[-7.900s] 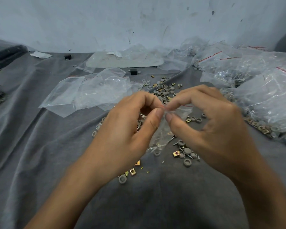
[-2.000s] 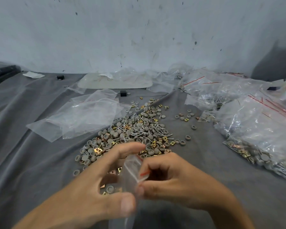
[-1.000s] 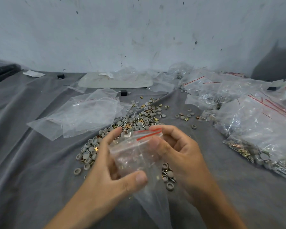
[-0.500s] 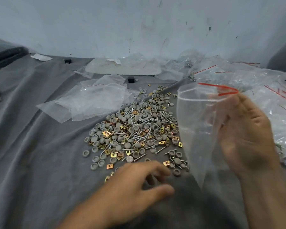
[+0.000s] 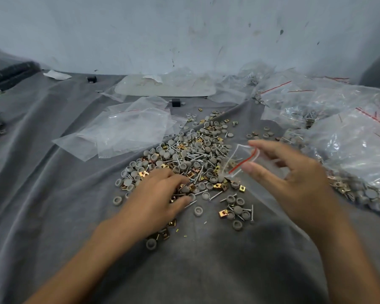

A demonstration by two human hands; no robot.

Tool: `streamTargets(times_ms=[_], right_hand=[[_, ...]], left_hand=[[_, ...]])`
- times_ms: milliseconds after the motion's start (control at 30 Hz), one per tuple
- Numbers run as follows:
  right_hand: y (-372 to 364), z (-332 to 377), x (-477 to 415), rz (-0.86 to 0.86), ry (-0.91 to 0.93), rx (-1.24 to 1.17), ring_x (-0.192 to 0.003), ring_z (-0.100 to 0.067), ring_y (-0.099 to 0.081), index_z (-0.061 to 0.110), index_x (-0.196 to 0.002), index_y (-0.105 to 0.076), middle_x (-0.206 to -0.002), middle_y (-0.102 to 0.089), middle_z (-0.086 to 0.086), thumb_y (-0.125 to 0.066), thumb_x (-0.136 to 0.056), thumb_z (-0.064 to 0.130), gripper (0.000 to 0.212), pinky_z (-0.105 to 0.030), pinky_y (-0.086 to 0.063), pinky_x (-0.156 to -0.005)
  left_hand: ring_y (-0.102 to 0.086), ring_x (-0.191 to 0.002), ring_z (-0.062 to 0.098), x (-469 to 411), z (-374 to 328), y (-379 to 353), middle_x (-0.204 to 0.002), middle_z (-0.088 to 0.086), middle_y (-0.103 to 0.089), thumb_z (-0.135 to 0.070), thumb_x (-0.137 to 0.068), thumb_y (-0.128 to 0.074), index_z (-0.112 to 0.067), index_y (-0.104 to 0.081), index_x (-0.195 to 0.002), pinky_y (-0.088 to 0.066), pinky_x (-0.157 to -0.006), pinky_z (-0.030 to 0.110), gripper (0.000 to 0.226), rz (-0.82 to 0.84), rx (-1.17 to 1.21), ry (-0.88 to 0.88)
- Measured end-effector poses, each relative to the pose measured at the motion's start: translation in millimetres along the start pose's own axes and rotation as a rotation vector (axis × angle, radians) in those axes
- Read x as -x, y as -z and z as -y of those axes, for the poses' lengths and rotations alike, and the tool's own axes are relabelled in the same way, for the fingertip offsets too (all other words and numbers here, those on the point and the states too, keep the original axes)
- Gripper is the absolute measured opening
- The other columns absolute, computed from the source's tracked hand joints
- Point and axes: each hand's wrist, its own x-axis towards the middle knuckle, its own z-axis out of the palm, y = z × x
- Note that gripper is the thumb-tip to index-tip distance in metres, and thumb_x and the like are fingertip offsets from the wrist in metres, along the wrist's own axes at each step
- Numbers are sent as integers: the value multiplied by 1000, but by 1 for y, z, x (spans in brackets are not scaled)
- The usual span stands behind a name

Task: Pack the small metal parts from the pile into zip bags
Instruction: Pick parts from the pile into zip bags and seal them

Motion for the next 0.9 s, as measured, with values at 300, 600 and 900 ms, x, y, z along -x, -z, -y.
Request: streamTargets(times_ms=[300, 600, 900], right_hand=[[-7, 4, 5, 60, -10, 42, -104, 10, -56, 41, -121, -69, -111, -66, 28, -62, -78, 63, 48, -4, -39, -86], [-7, 3, 4, 160, -33, 25, -108, 1, -60, 46, -118, -68, -109, -70, 24, -65, -75, 62, 46, -21, -44, -91], [-2, 2, 7, 203, -37, -34, -109, 19, -52, 54, -118, -66, -115, -67, 31, -64, -72, 63, 47, 1, -34, -86]], left_hand=[[-50, -103, 13, -3, -8, 1, -103, -10, -55, -50, -97, -56, -30, -61, -112, -38, -84, 28, 25, 107, -62, -70], [-58, -107, 19, -12, -13, 7, -121, -5, -48, -36, -102, -52, -33, -63, -123, -49, -90, 38, 24, 235, -115, -113], [-57, -99, 15, -12, -16, 4, -113, -9, -47, -33, -100, -57, -32, -59, -118, -42, -80, 27, 18, 262, -87, -147]])
